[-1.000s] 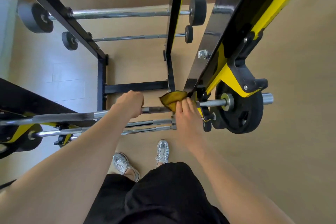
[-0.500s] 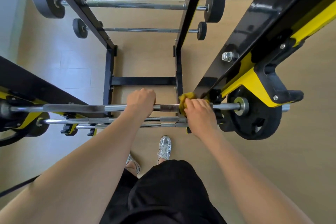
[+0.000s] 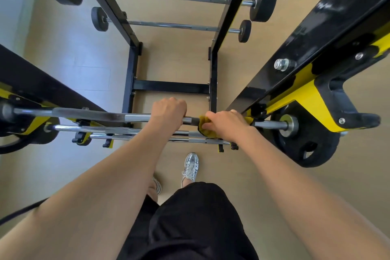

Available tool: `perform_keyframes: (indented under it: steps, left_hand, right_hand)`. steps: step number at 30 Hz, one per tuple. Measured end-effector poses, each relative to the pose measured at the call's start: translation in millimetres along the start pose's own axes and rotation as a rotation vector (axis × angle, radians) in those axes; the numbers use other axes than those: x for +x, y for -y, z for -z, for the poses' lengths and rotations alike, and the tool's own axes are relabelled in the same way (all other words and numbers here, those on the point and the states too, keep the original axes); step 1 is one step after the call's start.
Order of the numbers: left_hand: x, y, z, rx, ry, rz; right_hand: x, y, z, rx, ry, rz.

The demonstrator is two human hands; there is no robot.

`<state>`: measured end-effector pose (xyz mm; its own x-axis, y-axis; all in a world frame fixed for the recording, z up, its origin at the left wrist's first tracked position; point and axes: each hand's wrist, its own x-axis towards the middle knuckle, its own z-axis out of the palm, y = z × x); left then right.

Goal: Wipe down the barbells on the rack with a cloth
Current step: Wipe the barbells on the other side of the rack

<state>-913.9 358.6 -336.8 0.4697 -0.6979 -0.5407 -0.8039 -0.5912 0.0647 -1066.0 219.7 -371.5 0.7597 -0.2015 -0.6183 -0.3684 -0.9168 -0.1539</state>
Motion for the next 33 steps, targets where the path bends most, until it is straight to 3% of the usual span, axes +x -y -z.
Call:
perform_keyframes:
  steps: [5, 9, 11, 13, 16, 18, 22, 27, 29, 31, 33]
  left_hand:
    - [-2, 1, -1, 0.020, -0.015, -0.001]
    - [-4, -2, 1, 0.017, -0.019, 0.001]
    - [-4, -2, 1, 0.016, -0.015, 0.007]
    - [-4, -2, 0, 0.018, -0.021, 0.010]
    - [-4, -1, 0, 0.031, -0.044, 0.009]
    - [-4, -1, 0, 0.029, -0.042, 0.019]
    - [-3, -1, -3, 0.020, -0.027, 0.018]
    - [-3, 0, -2, 0.007, -0.031, 0.006]
    - [-3, 0, -3, 0.017, -0.041, 0.003]
    - [-3, 1, -5, 0.019, -0.048, -0.003]
    - [-3, 2, -5, 0.028, -0.063, -0.008]
  right_hand:
    - [8, 11, 2, -0.087, -0.124, 0.008]
    - [28, 21, 9, 0.014, -0.023, -0.205]
    - [29, 22, 9, 0.037, -0.030, -0.135]
    - [14, 21, 1, 0.035, -0.139, 0.027]
    - [-2, 14, -21, -0.130, -0.295, 0.181]
    - [6, 10, -21, -0.220, -0.265, 0.193]
    - [20, 15, -2, -0.168, -0.142, 0.157]
    - [28, 32, 21, 0.063, 0.058, -0.094]
    - [23, 38, 11, 0.009, -0.082, -0.131]
    - [10, 38, -14, -0.056, -0.315, -0.043]
    - [2, 31, -39, -0.180, -0.409, 0.064]
